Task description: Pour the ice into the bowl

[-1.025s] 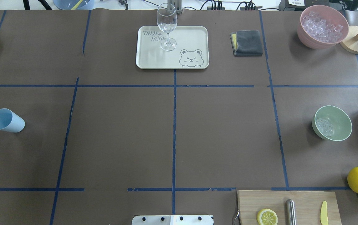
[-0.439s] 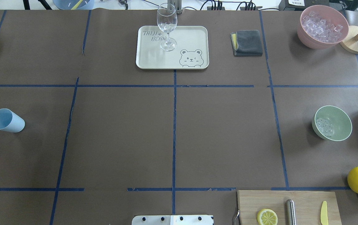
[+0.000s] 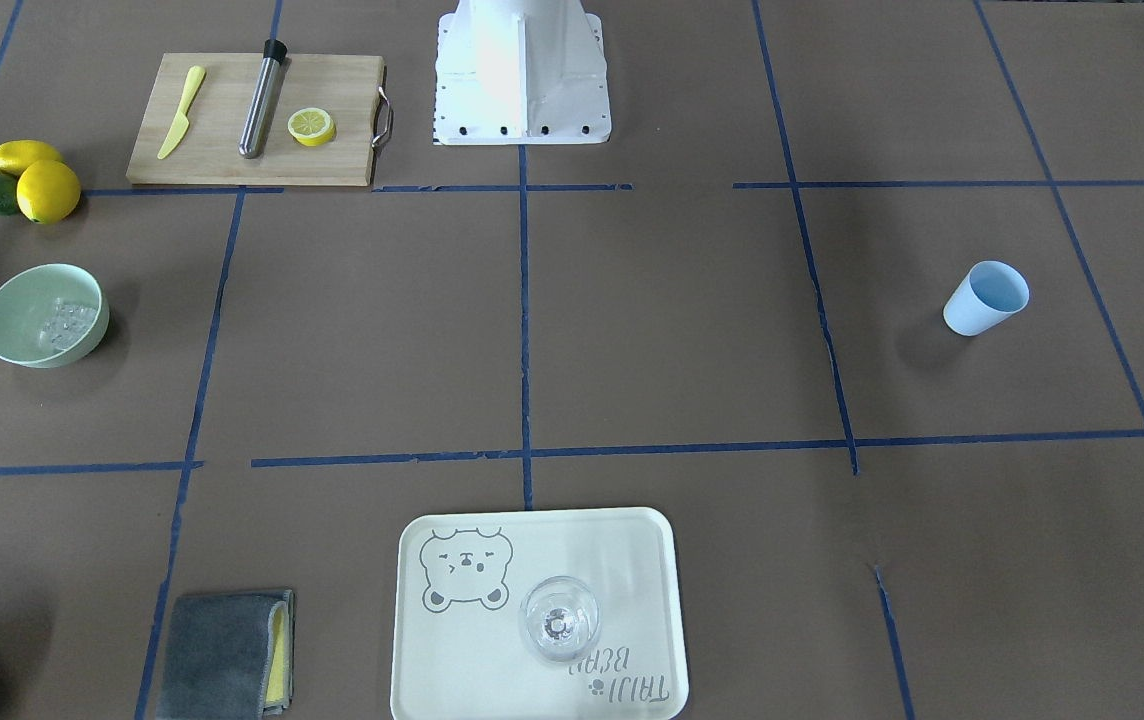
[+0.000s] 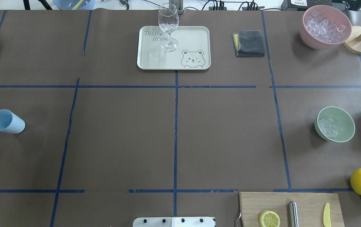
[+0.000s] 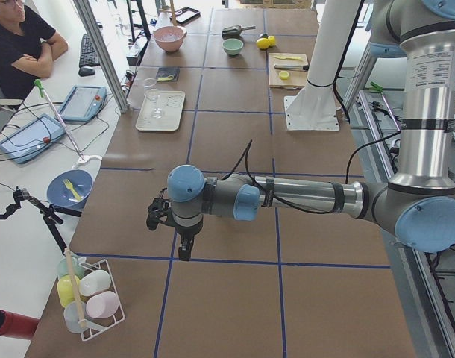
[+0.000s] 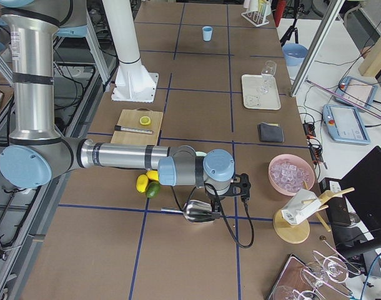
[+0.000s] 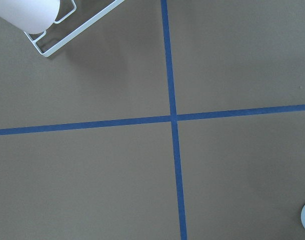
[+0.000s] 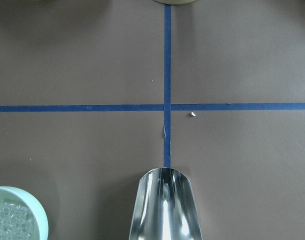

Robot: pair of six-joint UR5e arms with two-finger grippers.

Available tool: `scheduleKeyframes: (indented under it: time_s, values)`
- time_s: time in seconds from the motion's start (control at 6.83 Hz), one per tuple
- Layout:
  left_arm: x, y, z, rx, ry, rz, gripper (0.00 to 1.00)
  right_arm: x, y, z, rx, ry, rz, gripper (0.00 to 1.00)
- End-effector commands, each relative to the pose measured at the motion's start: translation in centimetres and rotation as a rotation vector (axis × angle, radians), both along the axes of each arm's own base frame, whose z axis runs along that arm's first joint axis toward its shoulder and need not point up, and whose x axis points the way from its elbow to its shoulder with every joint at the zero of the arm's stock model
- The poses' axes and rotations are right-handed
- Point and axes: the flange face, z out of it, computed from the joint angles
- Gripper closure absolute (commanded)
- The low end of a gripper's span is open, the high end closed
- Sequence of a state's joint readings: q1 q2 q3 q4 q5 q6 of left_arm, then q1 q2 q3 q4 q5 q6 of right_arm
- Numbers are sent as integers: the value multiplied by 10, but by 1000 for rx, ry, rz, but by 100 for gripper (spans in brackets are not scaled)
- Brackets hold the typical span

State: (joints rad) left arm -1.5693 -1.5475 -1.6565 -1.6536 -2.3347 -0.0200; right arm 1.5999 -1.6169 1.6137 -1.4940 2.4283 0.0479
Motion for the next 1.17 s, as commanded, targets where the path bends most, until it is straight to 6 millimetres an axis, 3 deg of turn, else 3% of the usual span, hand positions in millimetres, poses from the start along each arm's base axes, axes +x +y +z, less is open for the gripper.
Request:
scheduleKeyframes:
  time_s: [0.0, 1.03]
  values:
    - [0, 0, 0, 2, 0, 1, 0, 0, 0, -1, 1, 0, 1, 0]
    - [0, -1, 0, 28, -1, 0, 0, 0, -2, -8, 16, -4, 0, 0]
